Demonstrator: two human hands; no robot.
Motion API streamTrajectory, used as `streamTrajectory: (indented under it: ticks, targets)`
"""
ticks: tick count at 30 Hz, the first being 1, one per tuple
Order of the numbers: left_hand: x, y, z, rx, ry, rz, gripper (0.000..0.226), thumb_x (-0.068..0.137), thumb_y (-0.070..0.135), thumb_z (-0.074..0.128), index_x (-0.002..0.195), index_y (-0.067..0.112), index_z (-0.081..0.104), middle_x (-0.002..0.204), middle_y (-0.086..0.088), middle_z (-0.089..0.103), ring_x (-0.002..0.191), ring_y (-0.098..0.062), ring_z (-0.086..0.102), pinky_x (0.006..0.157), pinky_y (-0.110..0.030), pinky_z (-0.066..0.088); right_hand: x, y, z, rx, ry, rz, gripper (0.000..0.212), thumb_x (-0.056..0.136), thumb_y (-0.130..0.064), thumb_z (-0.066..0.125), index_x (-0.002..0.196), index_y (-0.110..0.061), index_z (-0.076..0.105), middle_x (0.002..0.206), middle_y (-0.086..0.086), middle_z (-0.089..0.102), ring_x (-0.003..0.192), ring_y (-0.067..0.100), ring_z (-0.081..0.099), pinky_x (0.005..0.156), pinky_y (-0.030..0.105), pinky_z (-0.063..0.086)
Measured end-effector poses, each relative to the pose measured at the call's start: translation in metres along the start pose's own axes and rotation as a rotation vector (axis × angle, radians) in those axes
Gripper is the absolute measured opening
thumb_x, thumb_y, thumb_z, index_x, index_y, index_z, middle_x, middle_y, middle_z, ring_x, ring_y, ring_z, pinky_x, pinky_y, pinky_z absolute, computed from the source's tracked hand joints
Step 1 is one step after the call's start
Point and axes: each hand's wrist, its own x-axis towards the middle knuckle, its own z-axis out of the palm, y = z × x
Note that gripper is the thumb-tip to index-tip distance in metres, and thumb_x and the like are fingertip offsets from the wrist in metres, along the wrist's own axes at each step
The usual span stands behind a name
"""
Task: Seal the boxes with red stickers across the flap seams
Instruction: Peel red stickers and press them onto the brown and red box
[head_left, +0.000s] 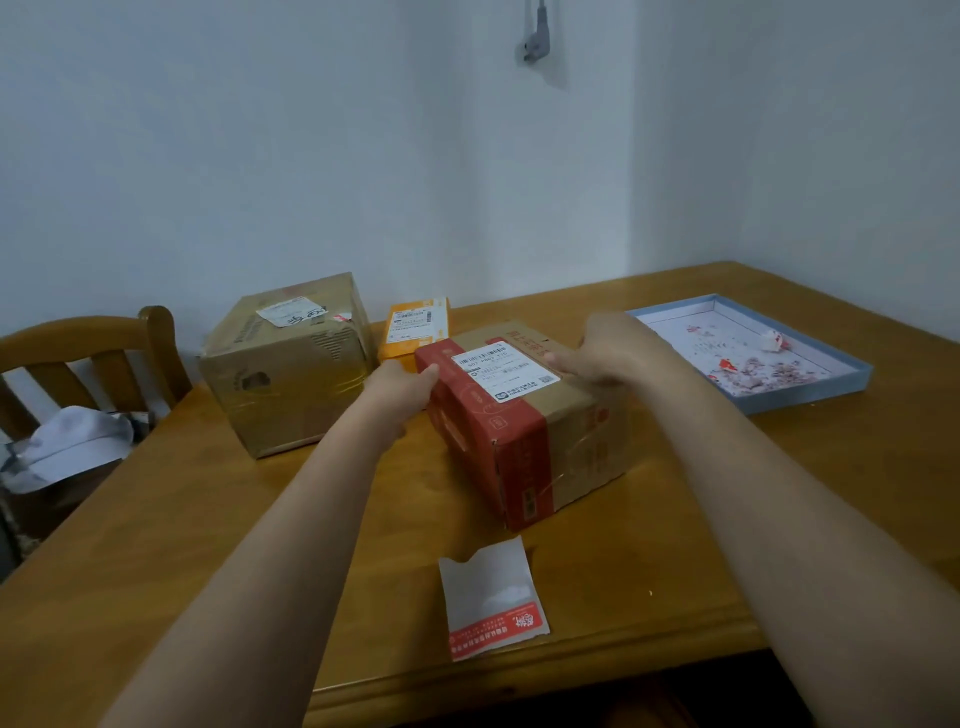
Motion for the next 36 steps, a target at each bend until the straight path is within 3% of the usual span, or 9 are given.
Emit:
streamTrajectory:
  ticks: [5, 7, 9, 12, 17, 23, 29, 34, 36]
  targets:
    - [-0.007, 0.000, -0.008, -0.019, -0.278, -0.185, 0.079, 0.094, 0.064, 0.034, 0.142, 0.002, 0.039, 0.128, -0.025, 0.058, 0.106, -0.044, 0.062, 0.087, -0.054, 0.054, 0.001, 0.010, 0.012, -0.026, -0.171, 0.079, 0.064, 0.098, -0.053, 0.040, 0.140, -0.006, 0.043, 0.106, 0.008, 0.058, 0.091, 0.023, 0.057, 0.074, 0.032, 0.047]
    - [-0.007, 0.002, -0.004, -0.072, -0.357, -0.169, 0.079, 0.093, 0.064, 0.037, 0.142, 0.002, 0.037, 0.127, -0.026, 0.059, 0.103, -0.043, 0.064, 0.082, -0.053, 0.056, 0.003, 0.010, 0.014, 0.038, -0.226, 0.093, 0.063, 0.098, -0.052, 0.039, 0.139, -0.003, 0.043, 0.095, 0.007, 0.057, 0.082, 0.022, 0.059, 0.072, 0.034, 0.051]
    - [-0.004, 0.008, 0.005, -0.073, -0.399, -0.122, 0.076, 0.092, 0.058, 0.049, 0.145, 0.007, 0.034, 0.130, -0.023, 0.058, 0.103, -0.039, 0.065, 0.078, -0.049, 0.058, 0.009, 0.012, 0.013, 0.062, -0.224, 0.109, 0.066, 0.097, -0.053, 0.043, 0.143, -0.005, 0.038, 0.105, 0.011, 0.059, 0.084, 0.024, 0.064, 0.078, 0.038, 0.056]
    - [-0.006, 0.017, 0.009, 0.011, -0.334, -0.016, 0.067, 0.087, 0.046, 0.065, 0.136, 0.006, 0.044, 0.118, -0.015, 0.066, 0.097, -0.030, 0.068, 0.080, -0.042, 0.058, 0.012, 0.010, 0.006, -0.037, -0.112, 0.082, 0.065, 0.095, -0.056, 0.044, 0.141, -0.009, 0.041, 0.116, 0.010, 0.058, 0.080, 0.025, 0.063, 0.072, 0.037, 0.055]
    - [0.002, 0.025, 0.014, -0.006, -0.322, 0.031, 0.054, 0.088, 0.044, 0.066, 0.125, 0.008, 0.051, 0.106, -0.010, 0.070, 0.092, -0.024, 0.068, 0.086, -0.041, 0.056, 0.021, 0.012, 0.003, -0.110, -0.011, 0.102, 0.060, 0.093, -0.061, 0.043, 0.123, -0.010, 0.056, 0.093, 0.005, 0.060, 0.071, 0.023, 0.059, 0.050, 0.027, 0.036]
    - [0.012, 0.029, 0.023, -0.011, -0.304, 0.064, 0.050, 0.086, 0.046, 0.067, 0.118, 0.010, 0.054, 0.102, -0.009, 0.071, 0.091, -0.024, 0.069, 0.086, -0.041, 0.057, 0.032, 0.019, 0.008, -0.130, 0.071, 0.119, 0.054, 0.093, -0.056, 0.043, 0.124, -0.013, 0.055, 0.094, 0.006, 0.059, 0.083, 0.025, 0.062, 0.056, 0.029, 0.042]
    - [0.023, 0.040, 0.024, -0.110, -0.293, 0.088, 0.035, 0.087, 0.043, 0.068, 0.098, 0.011, 0.058, 0.090, -0.009, 0.073, 0.085, -0.022, 0.070, 0.084, -0.040, 0.057, 0.038, 0.018, 0.000, -0.139, 0.156, 0.170, 0.035, 0.096, -0.046, 0.043, 0.095, -0.013, 0.053, 0.082, 0.005, 0.052, 0.085, 0.028, 0.055, 0.062, 0.031, 0.037]
    - [0.033, 0.043, 0.033, -0.374, -0.262, 0.045, 0.035, 0.092, 0.032, 0.065, 0.109, 0.003, 0.058, 0.095, -0.006, 0.071, 0.093, -0.021, 0.066, 0.087, -0.037, 0.054, 0.046, 0.012, 0.013, 0.163, 0.265, 0.050, 0.033, 0.096, -0.032, 0.051, 0.116, -0.007, 0.051, 0.112, 0.011, 0.059, 0.090, 0.026, 0.054, 0.049, 0.027, 0.031]
    - [0.032, 0.044, 0.037, -0.371, -0.252, 0.036, 0.029, 0.095, 0.030, 0.061, 0.106, 0.005, 0.051, 0.087, 0.002, 0.061, 0.083, -0.013, 0.058, 0.082, -0.032, 0.047, 0.050, 0.012, 0.024, 0.221, 0.282, 0.000, 0.038, 0.094, -0.028, 0.057, 0.123, -0.007, 0.046, 0.123, 0.013, 0.054, 0.100, 0.026, 0.055, 0.050, 0.022, 0.033]
